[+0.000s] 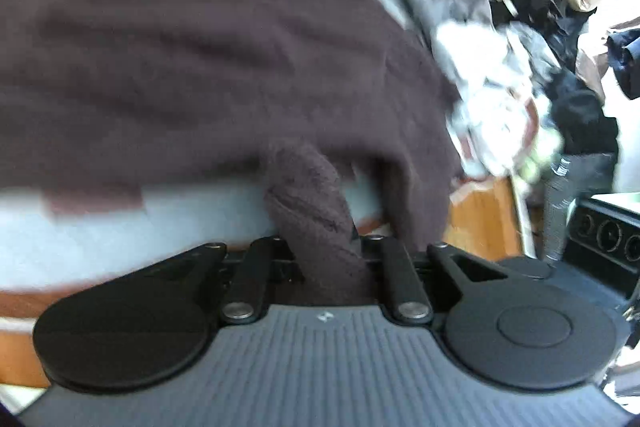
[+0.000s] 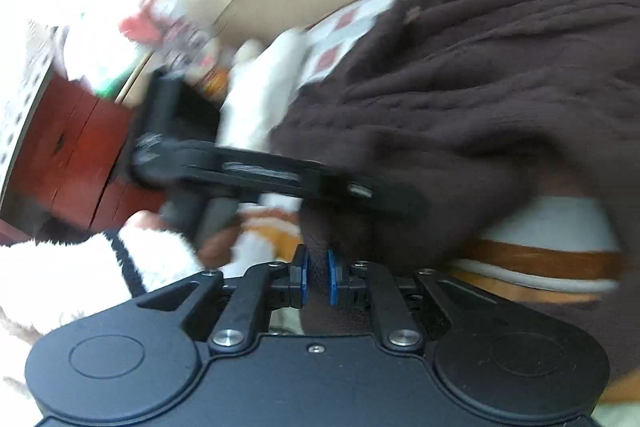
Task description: Fold clothes
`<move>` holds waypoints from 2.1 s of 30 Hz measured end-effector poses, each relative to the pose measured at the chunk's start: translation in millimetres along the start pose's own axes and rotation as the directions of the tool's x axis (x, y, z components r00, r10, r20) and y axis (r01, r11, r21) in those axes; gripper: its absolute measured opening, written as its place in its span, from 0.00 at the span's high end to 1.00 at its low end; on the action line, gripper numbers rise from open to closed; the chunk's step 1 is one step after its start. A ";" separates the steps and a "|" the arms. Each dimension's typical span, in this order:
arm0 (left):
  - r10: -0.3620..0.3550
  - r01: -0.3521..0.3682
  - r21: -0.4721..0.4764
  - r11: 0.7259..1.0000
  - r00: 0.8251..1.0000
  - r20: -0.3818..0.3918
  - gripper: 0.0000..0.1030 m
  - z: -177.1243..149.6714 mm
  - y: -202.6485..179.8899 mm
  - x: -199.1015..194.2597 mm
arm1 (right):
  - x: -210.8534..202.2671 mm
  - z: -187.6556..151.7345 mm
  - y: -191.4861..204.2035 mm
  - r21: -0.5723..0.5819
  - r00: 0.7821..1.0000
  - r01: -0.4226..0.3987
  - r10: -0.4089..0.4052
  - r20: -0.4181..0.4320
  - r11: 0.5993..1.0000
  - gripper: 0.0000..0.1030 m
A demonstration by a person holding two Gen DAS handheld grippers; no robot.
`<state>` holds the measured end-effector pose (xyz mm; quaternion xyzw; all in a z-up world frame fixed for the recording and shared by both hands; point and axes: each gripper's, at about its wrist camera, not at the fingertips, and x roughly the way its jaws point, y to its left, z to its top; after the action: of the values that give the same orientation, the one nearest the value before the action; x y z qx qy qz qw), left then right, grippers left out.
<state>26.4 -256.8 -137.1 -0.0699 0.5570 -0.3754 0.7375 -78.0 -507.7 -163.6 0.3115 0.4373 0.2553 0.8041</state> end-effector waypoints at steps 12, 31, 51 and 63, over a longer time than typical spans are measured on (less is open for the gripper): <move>0.313 -0.289 -0.181 0.940 0.942 0.122 0.84 72.8 42.9 -27.1 | -70.5 -35.7 -1.2 -0.023 0.762 0.625 -0.602 0.237 0.781 0.67; 0.424 -0.439 -0.033 0.898 0.843 0.330 0.82 32.2 37.1 -69.7 | 1.5 -40.9 -43.3 0.343 0.872 0.156 -0.293 0.393 0.926 0.88; 0.400 -0.489 0.112 0.865 0.807 0.435 0.53 -5.1 6.0 -97.0 | -64.1 79.9 0.1 0.172 0.715 0.449 -0.468 0.519 0.877 0.89; 0.266 -0.353 0.450 0.820 0.932 0.246 0.55 -23.6 4.2 -2.2 | -32.8 122.9 -59.5 0.292 0.772 0.439 -0.523 0.362 0.850 0.79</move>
<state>7.6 -245.0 -146.3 0.1775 0.3827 -0.3706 0.8274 20.2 -604.4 -136.9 0.3125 0.3376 -0.0777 0.8845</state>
